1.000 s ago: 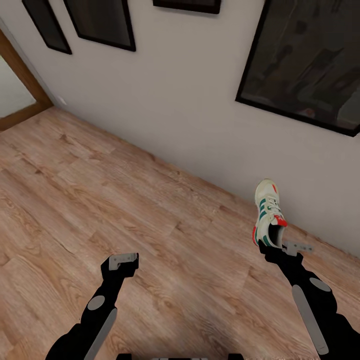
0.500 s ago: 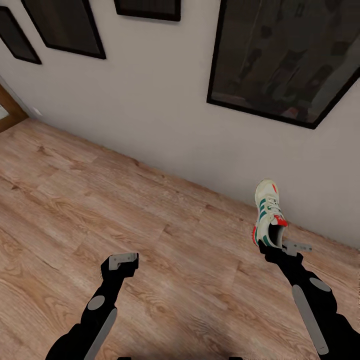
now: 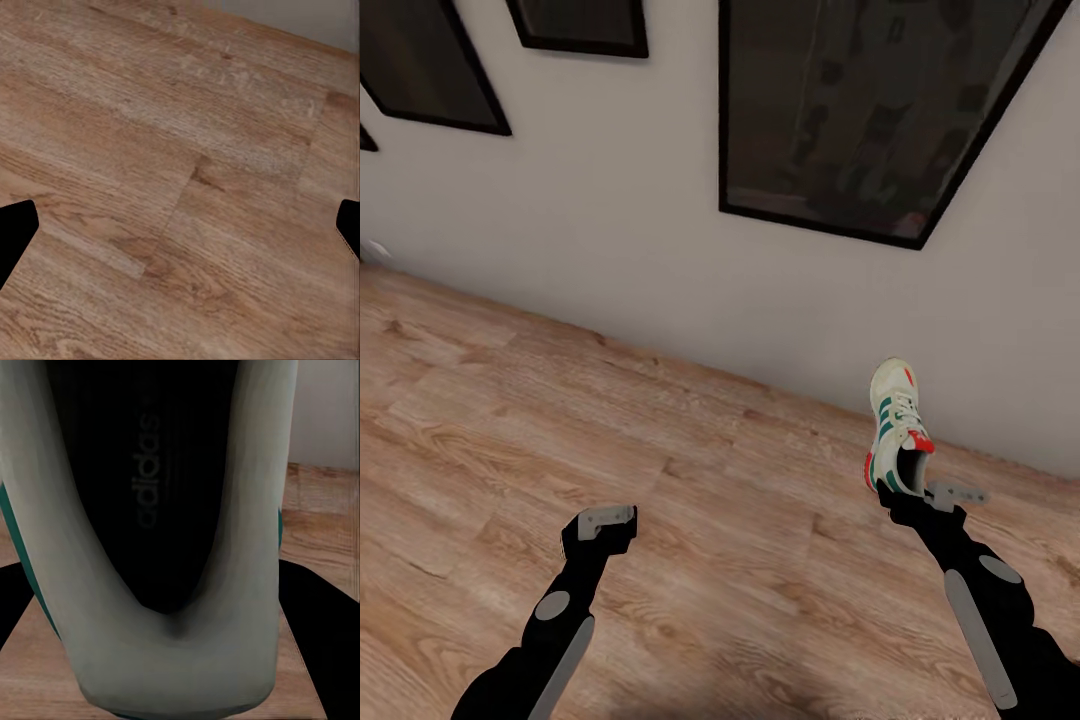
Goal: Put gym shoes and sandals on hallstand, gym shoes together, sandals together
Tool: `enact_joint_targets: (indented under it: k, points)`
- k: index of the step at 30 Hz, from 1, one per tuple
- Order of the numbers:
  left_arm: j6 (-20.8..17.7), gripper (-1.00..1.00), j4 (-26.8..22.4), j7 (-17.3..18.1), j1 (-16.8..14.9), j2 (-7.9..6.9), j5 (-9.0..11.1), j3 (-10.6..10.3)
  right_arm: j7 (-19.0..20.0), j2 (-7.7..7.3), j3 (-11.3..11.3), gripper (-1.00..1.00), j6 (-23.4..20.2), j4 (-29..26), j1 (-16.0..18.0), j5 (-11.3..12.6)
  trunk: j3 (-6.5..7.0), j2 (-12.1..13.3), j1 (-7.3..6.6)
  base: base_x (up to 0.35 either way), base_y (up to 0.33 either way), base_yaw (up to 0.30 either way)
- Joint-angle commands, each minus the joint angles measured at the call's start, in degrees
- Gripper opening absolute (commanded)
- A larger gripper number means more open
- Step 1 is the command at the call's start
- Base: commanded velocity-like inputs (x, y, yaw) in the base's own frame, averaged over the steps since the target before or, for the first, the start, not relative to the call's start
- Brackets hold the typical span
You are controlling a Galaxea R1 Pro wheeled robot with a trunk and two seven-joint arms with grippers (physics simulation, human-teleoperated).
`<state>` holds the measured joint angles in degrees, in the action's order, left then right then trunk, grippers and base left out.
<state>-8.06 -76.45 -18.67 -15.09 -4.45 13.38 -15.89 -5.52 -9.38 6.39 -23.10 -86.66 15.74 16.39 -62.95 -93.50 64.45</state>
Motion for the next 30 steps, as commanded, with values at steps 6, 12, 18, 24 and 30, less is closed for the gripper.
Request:
enact_joint_targets:
  k: [6, 12, 18, 24, 30]
  points:
    - [-0.2, 1.0, -0.1, -0.5, 0.0, -0.09, 0.4, -0.2, -0.5, -0.02, -0.1, -1.0, -0.2, -0.1, 0.0, 0.6, 0.37, 0.0, 0.0, 0.0, 0.0, -0.237]
    - [-0.2, 1.0, -0.1, -0.5, 0.0, -0.08, 0.4, -0.2, -0.5, -0.02, -0.1, -1.0, -0.2, -0.1, 0.0, 0.6, 0.77, 0.0, 0.0, 0.0, 0.0, -0.237]
    - [-0.2, 1.0, 0.0, -0.4, 0.0, -0.09, 0.4, -0.2, -0.5, -0.01, -0.1, -1.0, -0.3, -0.1, 0.0, 0.6, 1.17, 0.0, 0.0, 0.0, 0.0, -0.237]
    - [-0.2, 1.0, 0.0, -0.4, 0.0, -0.06, 0.4, -0.2, -0.5, -0.01, -0.1, -1.0, -0.2, -0.1, 0.0, 0.6, 1.57, 0.0, 0.0, 0.0, 0.0, -0.237]
    - [-0.2, 1.0, 0.0, -0.4, 0.0, -0.05, 0.4, -0.2, -0.5, -0.02, -0.1, -1.0, -0.2, -0.1, 0.0, 0.6, 1.96, 0.0, 0.0, 0.0, 0.0, -0.237]
